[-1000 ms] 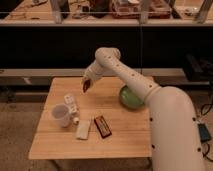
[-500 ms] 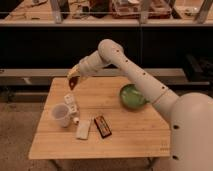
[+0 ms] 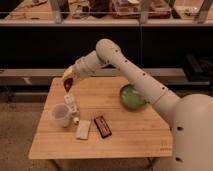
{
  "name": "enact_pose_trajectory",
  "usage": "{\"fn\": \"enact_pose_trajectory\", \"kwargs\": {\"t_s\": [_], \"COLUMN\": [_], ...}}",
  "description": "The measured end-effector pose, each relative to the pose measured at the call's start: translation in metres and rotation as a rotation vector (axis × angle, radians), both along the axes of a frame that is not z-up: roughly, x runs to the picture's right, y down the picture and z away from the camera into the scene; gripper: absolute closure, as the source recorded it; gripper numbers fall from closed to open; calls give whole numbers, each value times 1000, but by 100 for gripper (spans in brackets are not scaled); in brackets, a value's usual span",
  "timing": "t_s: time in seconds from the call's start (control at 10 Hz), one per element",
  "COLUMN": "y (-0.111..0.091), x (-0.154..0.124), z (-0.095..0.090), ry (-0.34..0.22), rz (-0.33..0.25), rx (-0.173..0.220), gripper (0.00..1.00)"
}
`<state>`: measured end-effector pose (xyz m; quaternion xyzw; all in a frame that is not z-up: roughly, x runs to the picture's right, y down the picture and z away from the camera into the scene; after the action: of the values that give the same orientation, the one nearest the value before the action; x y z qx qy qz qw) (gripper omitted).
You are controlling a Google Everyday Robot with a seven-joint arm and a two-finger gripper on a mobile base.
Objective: Place the pepper in the ceramic cup
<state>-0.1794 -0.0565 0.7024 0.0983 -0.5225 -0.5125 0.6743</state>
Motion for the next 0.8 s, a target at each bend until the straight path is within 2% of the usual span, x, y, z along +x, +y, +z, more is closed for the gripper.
{"fn": "enact_pose_trajectory", "kwargs": {"t_s": [0.2,0.3,0.5,0.8], "y": [2,11,56,97], "x": [-2,-9,-41,-70], "z": [-1,-5,-20,-26], "ry": [-5,-20,-77,-115], "rz": [-10,-46,-185,-309], "rx": [3,18,58,71], "gripper": [100,100,100,100]}}
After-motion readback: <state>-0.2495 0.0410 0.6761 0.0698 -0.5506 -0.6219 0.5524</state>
